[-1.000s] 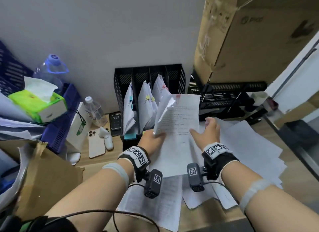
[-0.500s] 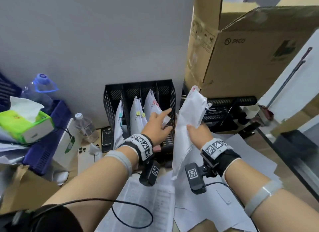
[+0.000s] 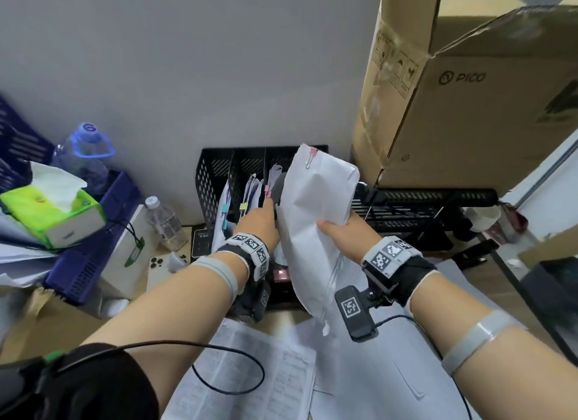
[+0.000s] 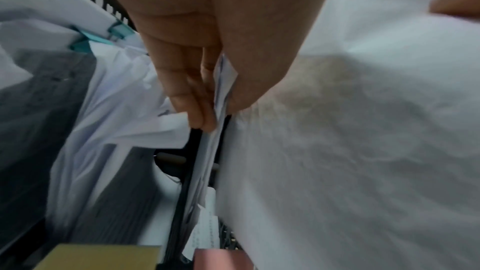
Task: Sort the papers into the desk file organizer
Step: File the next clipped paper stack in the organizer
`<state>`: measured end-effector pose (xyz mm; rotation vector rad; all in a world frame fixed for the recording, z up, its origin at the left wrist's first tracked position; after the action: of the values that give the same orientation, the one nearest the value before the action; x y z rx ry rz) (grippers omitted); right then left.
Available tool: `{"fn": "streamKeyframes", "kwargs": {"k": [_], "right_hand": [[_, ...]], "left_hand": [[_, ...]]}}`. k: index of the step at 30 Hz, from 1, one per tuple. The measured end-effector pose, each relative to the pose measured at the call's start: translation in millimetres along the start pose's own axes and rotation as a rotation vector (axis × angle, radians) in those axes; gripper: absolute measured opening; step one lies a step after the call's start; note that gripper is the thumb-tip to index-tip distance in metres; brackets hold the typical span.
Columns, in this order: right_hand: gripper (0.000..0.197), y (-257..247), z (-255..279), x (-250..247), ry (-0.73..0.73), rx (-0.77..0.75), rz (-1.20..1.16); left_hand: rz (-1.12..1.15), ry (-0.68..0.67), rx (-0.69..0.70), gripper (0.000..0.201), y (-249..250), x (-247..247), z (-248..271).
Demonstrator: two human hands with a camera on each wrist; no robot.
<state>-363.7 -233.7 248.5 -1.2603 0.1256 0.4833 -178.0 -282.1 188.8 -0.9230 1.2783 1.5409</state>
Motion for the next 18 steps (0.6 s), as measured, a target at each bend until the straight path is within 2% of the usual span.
{"fn": "streamKeyframes", "kwargs": {"k": [4,7,9,13,16,18], "right_hand": [[0.038,-27,-24,8,0.031,-0.087,0.058],[0.034,-41,-39,14,0.141,-0.131,0.066],[0.033,-40,-47,25,0.165,-0.128,0.069],[0.031,-12,-69,52,0.003,0.036,0.199],[0.031,6,-78,59,-0.031,0.144,0.201],[0.022,13,-77,61,-0.025,0.183,0.165]], "left_hand": [[0.03,0.026,0.02,0.041,-8,-3,4],[0.047,0.056,0.026,0.03,-12,-3,5],[0.071,0.067,0.027,0.024,-12,-3,6],[0.108,0.071,0.027,0.019,-10,-4,6],[0.141,0.063,0.031,0.019,-10,-4,3],[0.152,0.078,0.033,0.019,-11,-3,1]]}}
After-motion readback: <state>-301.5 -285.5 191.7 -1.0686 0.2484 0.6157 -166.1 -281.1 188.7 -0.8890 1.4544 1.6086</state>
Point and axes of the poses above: each hand's wrist, its own z-axis away from the middle knuckle, its own x-axis out of the palm, y = z × x, the point moved 4 cm from there along -z, towards the middle knuckle, and after that the axes turned 7 degrees about -y, right-handed, at the moved point
